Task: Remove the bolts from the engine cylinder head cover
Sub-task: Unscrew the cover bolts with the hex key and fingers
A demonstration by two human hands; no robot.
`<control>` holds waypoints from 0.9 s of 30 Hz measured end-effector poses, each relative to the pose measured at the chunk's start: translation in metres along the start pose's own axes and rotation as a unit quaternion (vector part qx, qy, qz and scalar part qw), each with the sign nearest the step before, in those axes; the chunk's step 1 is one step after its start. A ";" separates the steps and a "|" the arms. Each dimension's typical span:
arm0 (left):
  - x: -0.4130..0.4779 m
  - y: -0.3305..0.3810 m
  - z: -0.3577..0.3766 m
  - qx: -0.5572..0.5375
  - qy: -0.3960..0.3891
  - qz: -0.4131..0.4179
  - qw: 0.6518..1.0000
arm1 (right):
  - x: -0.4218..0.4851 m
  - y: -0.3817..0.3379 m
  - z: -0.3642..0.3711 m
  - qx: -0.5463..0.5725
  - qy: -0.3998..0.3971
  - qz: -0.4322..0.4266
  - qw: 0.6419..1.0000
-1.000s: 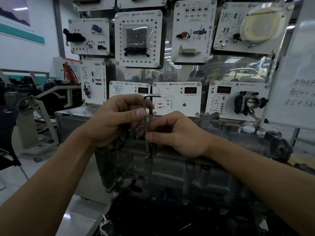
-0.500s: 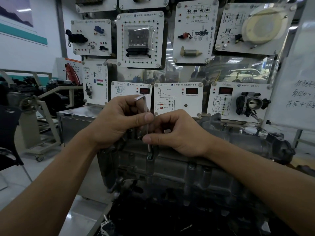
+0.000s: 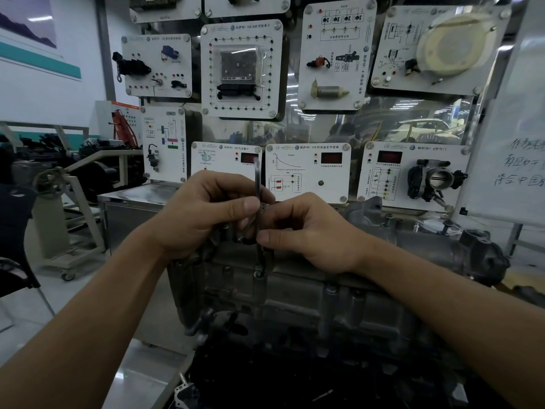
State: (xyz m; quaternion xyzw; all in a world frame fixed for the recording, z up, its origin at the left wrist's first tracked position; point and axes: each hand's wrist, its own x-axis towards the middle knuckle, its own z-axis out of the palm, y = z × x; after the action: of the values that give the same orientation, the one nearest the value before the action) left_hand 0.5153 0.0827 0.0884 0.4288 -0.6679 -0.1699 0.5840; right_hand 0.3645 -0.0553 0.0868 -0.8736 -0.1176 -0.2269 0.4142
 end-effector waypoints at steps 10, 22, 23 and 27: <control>0.001 0.002 0.003 0.052 0.005 0.003 0.999 | 0.000 -0.002 0.002 -0.003 0.025 -0.012 1.000; -0.001 0.000 0.000 -0.015 -0.010 -0.007 1.000 | -0.002 -0.001 0.002 0.000 0.028 -0.006 1.000; -0.001 0.000 0.000 -0.011 -0.009 -0.005 1.000 | -0.001 0.000 0.002 0.010 0.025 -0.003 1.000; 0.000 -0.001 0.000 0.004 -0.004 -0.004 1.000 | -0.001 0.002 0.001 0.040 0.016 -0.005 0.999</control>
State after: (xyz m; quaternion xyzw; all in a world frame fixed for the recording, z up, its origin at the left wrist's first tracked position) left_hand 0.5160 0.0825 0.0874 0.4330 -0.6696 -0.1710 0.5787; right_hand 0.3651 -0.0555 0.0843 -0.8520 -0.1243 -0.2384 0.4493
